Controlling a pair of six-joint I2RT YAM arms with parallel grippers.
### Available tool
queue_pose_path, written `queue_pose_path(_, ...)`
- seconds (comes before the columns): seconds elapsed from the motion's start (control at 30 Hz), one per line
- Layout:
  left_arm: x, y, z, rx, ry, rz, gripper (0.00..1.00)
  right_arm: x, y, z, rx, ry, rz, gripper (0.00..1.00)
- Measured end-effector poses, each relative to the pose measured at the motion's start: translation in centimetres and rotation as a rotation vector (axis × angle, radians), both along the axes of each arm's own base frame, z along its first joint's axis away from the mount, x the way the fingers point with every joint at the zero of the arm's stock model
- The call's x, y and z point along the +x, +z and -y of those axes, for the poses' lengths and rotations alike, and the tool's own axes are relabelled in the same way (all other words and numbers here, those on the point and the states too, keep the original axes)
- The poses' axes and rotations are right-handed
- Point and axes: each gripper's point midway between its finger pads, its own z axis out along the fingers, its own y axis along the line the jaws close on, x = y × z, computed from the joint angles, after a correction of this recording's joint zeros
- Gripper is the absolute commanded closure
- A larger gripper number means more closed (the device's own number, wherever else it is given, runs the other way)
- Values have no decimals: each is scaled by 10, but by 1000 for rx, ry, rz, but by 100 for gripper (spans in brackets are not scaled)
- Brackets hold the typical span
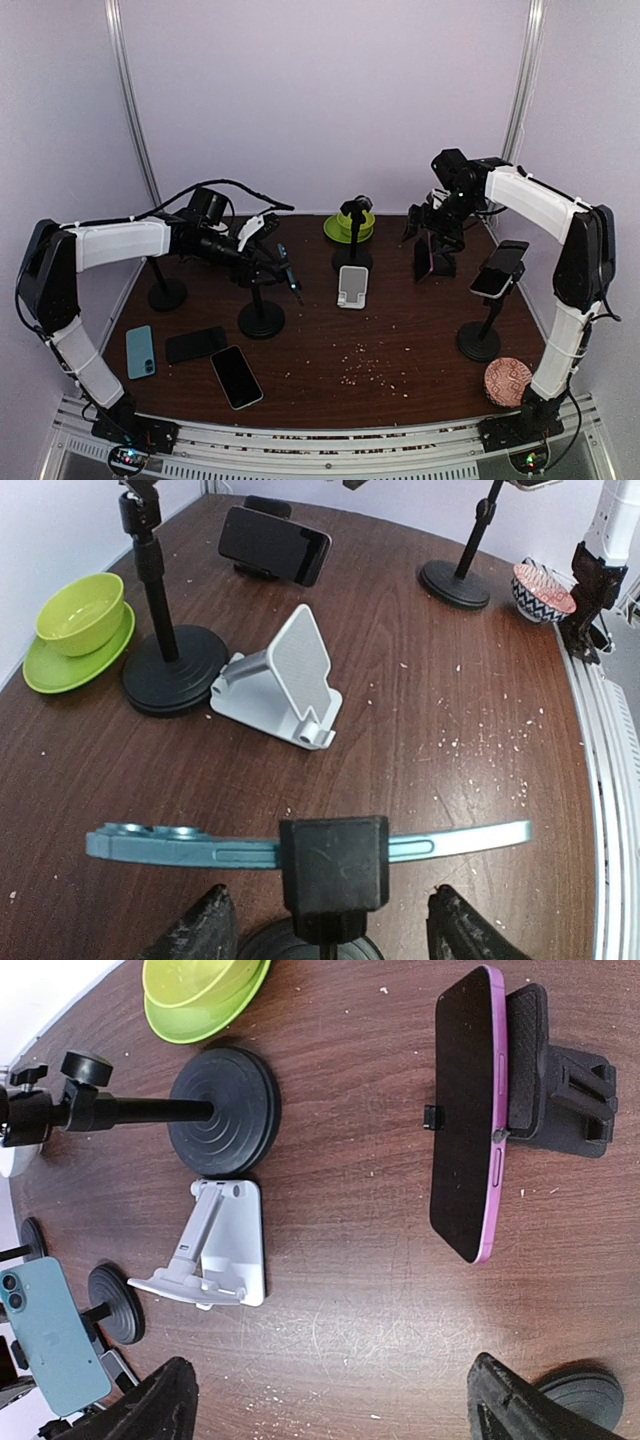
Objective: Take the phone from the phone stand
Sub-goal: Pick up the phone stand with the phone from the center of the board.
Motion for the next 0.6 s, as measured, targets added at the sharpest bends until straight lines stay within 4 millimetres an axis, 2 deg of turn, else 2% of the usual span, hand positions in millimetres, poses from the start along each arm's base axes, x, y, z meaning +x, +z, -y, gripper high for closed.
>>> queue_pose_path(0.17, -4, -17, 6, 38, -41, -5, 38, -2, 0, -1, 7, 7, -3, 6)
queue_pose_path(0.33, -5, -23, 8, 65, -54, -2, 48, -3, 0, -1, 4, 18, -1, 6)
queue_pose_path(0.6, 1, -33, 15, 107, -43, 8, 50, -7, -2, 0, 2, 21, -7, 6)
